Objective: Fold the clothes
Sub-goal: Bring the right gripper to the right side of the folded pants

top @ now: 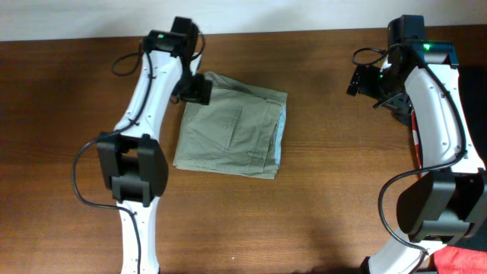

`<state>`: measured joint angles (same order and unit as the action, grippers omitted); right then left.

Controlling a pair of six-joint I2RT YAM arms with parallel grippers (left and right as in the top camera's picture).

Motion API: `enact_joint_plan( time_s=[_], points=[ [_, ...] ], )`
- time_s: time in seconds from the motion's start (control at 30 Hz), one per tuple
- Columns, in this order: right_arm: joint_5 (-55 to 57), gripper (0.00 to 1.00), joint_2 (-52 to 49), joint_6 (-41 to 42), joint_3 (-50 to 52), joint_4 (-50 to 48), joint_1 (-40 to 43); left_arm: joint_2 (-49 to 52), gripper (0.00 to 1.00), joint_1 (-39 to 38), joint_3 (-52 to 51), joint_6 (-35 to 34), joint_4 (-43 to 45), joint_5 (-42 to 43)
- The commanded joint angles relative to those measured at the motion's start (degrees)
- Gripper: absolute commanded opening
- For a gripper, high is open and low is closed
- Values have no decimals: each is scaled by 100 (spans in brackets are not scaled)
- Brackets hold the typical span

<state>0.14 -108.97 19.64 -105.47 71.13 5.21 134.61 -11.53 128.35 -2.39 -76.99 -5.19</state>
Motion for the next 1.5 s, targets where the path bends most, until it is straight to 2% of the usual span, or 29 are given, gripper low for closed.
enact_joint_plan(
  time_s=[0.0, 0.1, 0.23, 0.37, 0.4, 0.47, 0.53, 0.6, 0.73, 0.97, 1.2, 1.3, 1.47],
  points=[
    [35, 99, -15, 15, 20, 2, 7, 61, 99, 352, -728, 7, 339, -129],
    [-229, 99, -15, 328, 20, -262, 7, 61, 99, 509, -1001, 9, 413, -111],
    [-492, 99, -15, 341, 20, -262, 7, 61, 99, 575, -1023, 9, 442, -107],
    [-1593, 98, -17, 334, 22, -520, -9, 61, 99, 573, -1025, 9, 481, 20],
    [-1932, 80, -37, 330, 46, -643, -79, 61, 99, 568, -1023, 9, 505, 42],
    [-2072, 55, -70, 315, 57, -868, -313, 61, 99, 568, -1025, 9, 566, 50],
    [-2048, 23, -144, 315, 57, -1167, -664, 61, 99, 564, -1025, 9, 584, 160],
    [-2028, 4, -286, 317, 57, -1526, -1080, 61, 99, 564, -1025, 11, 584, 243],
    [-1751, 4, -673, 323, 57, -1919, -1755, 61, 99, 564, -1025, 9, 579, 247],
    [-2120, 4, -1639, 334, 57, -2371, -2260, 61, 99, 564, -1025, 9, 588, 267],
    [-1611, 4, -2640, 291, 57, -2778, -2035, 61, 99, 564, -1025, 9, 588, 264],
    [-1287, 4, -2664, -13, 55, -2702, -1875, 61, 99, 564, -1025, 9, 612, 267],
    [-181, 4, -2577, -37, -173, -2337, -1792, 61, 99, 564, -1025, 9, 680, 267]
  ],
)
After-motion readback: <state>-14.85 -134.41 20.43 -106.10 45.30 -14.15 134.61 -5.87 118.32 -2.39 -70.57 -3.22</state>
